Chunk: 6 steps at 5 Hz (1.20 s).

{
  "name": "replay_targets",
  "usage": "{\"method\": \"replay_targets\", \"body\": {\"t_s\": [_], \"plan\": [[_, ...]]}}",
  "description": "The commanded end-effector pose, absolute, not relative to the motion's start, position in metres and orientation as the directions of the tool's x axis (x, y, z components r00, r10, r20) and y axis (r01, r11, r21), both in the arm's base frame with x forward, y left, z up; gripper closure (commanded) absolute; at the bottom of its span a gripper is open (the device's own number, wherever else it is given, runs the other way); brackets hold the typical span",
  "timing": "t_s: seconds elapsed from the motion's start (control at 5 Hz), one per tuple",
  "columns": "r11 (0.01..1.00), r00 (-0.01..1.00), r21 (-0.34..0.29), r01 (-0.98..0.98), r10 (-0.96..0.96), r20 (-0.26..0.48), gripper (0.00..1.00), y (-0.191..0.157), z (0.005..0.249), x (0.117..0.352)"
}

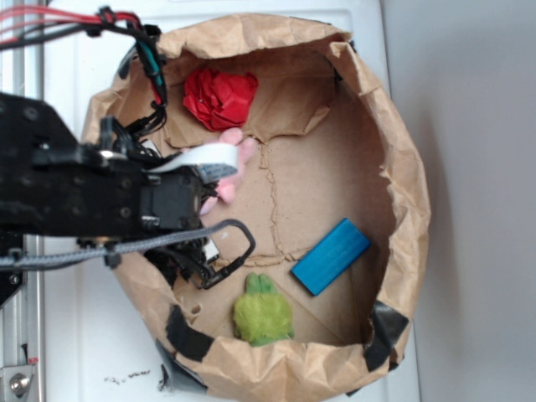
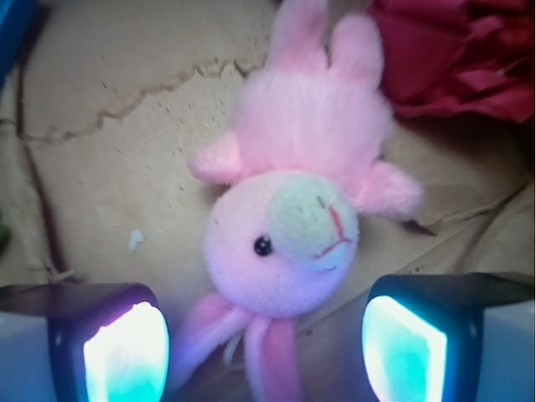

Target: Grab the pink bunny.

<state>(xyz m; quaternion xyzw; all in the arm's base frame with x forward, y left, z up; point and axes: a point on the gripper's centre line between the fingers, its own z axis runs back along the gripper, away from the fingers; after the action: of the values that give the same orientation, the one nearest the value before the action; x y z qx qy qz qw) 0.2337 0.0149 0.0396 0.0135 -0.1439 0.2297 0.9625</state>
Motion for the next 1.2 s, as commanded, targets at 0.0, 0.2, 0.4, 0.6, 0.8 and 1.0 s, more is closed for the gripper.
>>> {"method": "replay_targets", "body": {"t_s": [0.0,0.2,0.4,0.6,0.8,1.0], "plan": [[0.904,0.863,-0.042,-0.426,0.420,0.280,0.00,-0.008,0.028,0.248],[0.903,0.869,-0.006,-0.430,0.416,0.268,0.00,-0.009,0.025,0.262],[0.897,0.870,0.026,-0.440,0.420,0.258,0.00,-0.004,0.024,0.276],[0.889,0.862,0.029,-0.458,0.436,0.257,0.00,0.020,0.024,0.326],[0.889,0.860,0.031,-0.458,0.434,0.269,1.00,0.038,0.020,0.365],[0.890,0.858,0.037,-0.454,0.426,0.287,1.00,0.047,0.020,0.379]]}}
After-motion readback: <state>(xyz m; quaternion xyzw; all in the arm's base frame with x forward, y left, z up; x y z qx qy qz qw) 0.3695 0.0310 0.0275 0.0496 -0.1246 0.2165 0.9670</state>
